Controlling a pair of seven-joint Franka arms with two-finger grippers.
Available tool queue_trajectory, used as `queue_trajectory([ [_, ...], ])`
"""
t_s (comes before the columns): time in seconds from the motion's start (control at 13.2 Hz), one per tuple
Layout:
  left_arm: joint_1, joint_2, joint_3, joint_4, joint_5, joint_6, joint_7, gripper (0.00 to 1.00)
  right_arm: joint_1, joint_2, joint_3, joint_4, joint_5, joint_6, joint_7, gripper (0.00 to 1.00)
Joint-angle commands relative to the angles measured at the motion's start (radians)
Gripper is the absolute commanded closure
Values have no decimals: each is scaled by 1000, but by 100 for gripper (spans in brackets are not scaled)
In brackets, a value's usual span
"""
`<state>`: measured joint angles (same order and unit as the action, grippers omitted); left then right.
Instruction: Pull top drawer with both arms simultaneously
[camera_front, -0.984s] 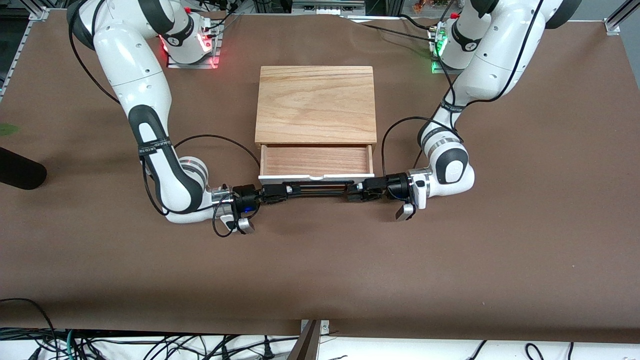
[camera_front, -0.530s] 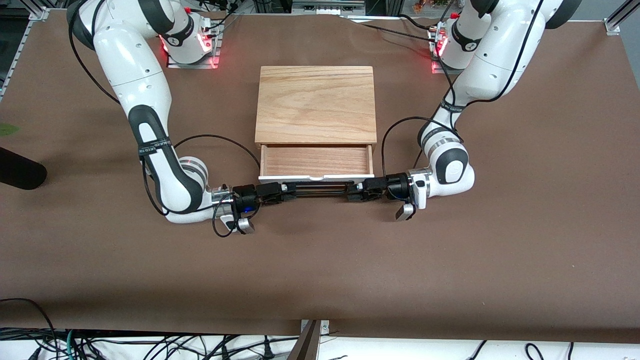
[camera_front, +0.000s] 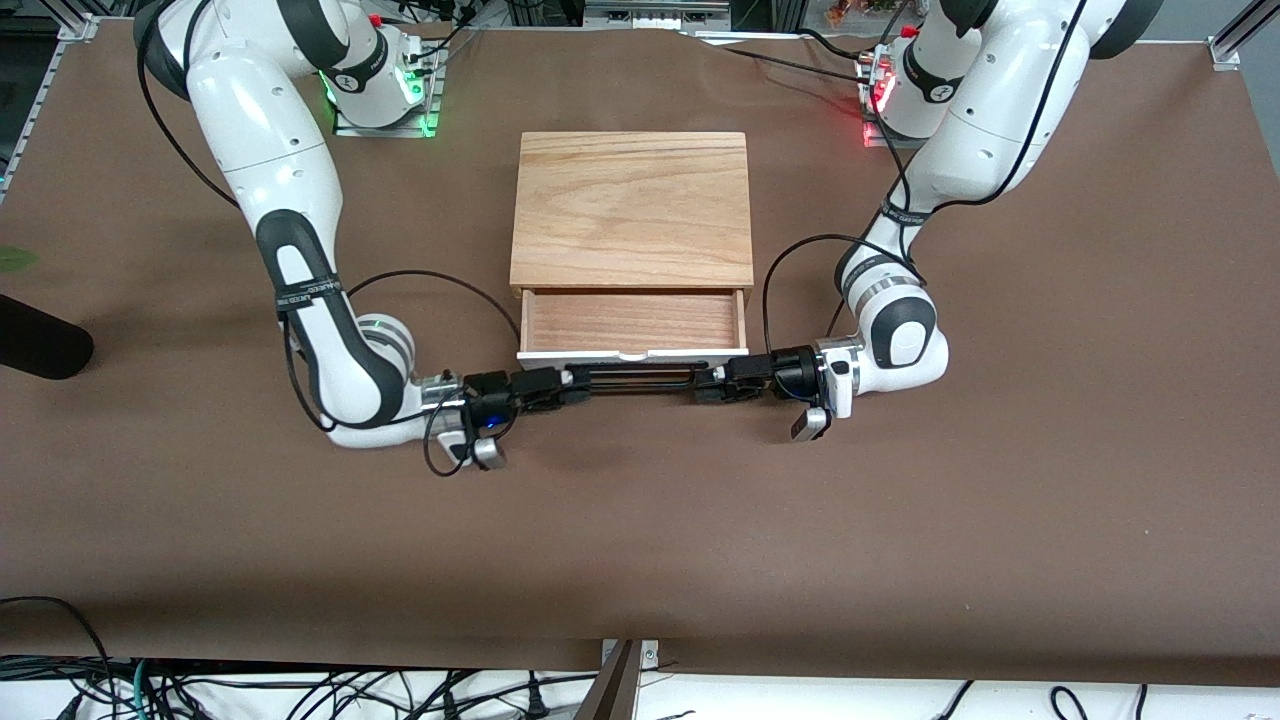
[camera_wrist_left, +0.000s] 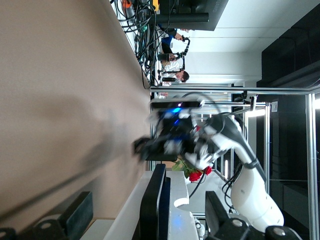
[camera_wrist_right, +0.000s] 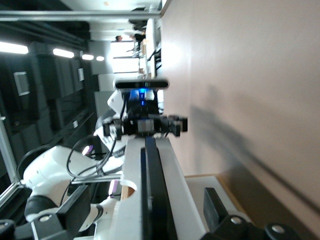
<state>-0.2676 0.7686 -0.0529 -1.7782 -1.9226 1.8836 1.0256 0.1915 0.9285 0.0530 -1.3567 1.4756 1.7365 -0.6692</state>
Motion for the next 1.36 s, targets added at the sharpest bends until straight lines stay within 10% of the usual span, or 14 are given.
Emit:
queue_trajectory([
  [0.0, 27, -58, 50, -165, 65, 8, 126, 13, -155, -47, 30, 31, -78, -69, 69, 0],
  [0.53, 25, -107, 50, -196, 65, 3, 122, 39, -156, -60, 16, 68, -211, -71, 80, 0],
  [0.76, 27, -138, 51, -179, 65, 5, 106, 70, -155, -71, 5, 111, -368, -68, 82, 0],
  [1.29, -15, -123, 48, -138, -13, 14, 56, 39, -135, -111, -18, 211, -720, -71, 228, 0],
])
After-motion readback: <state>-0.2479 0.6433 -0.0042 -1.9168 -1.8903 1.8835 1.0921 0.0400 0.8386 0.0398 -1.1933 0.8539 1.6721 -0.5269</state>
